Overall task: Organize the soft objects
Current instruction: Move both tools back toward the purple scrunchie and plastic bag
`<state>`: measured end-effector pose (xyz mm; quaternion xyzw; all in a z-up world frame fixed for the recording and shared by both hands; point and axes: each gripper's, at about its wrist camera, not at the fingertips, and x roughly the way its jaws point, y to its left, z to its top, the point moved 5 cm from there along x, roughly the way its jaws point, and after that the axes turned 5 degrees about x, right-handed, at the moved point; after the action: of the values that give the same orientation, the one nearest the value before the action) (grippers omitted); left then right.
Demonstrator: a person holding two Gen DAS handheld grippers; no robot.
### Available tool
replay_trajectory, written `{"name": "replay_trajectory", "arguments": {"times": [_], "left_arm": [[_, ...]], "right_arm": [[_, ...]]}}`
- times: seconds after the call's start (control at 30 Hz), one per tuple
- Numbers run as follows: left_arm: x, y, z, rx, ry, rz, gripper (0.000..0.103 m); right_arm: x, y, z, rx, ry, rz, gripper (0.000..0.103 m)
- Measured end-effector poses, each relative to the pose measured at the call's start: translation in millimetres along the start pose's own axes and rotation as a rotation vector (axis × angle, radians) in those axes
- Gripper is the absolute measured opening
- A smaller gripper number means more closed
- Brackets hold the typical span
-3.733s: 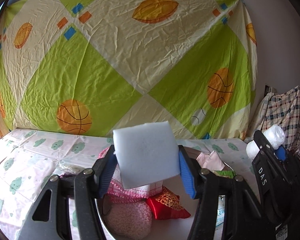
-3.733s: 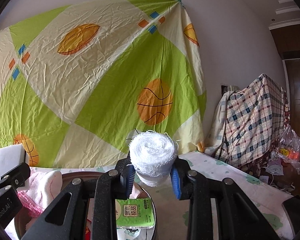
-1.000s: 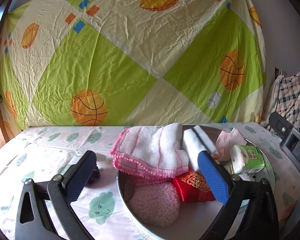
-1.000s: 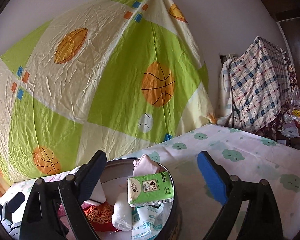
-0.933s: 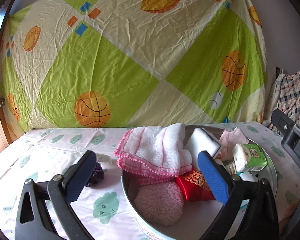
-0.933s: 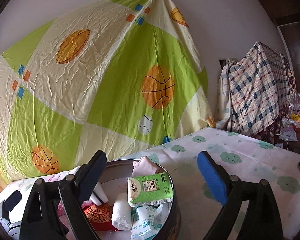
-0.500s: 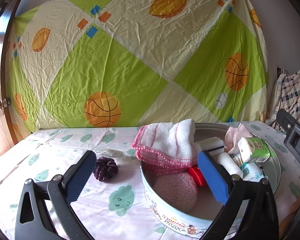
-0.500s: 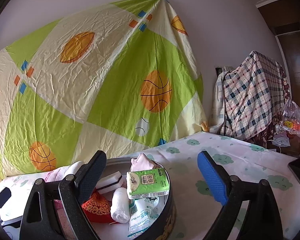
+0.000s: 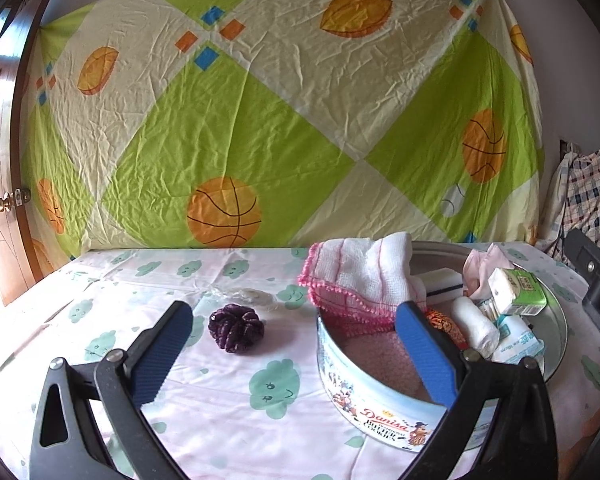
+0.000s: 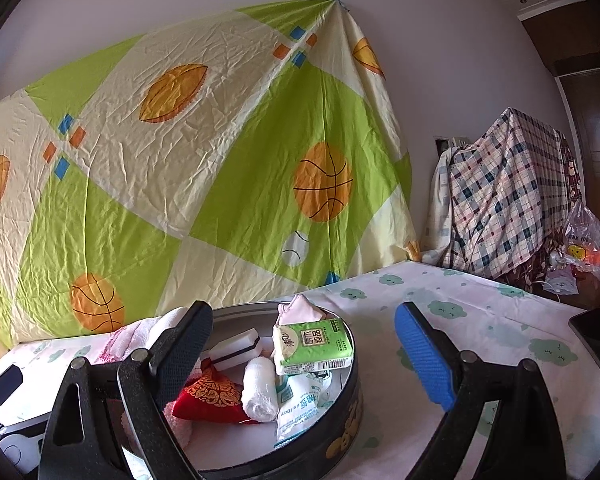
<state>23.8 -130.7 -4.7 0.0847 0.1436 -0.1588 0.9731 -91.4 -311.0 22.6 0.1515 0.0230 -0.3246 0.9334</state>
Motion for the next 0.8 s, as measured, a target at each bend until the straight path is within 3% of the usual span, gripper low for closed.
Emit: {"name": "replay_trajectory", "arguments": {"times": [0.47,0.8], "left_arm": [[6,63,-9,-0.042,0.027,0.078,0.103],[27,107,-16,-0.095,0.090,0.112,0.103]], "right_arm": [[-21,56,-19,-0.037,0.020,0.091,0.094],[-27,89,-34,-0.031,0.061,0.158,0.094]]}}
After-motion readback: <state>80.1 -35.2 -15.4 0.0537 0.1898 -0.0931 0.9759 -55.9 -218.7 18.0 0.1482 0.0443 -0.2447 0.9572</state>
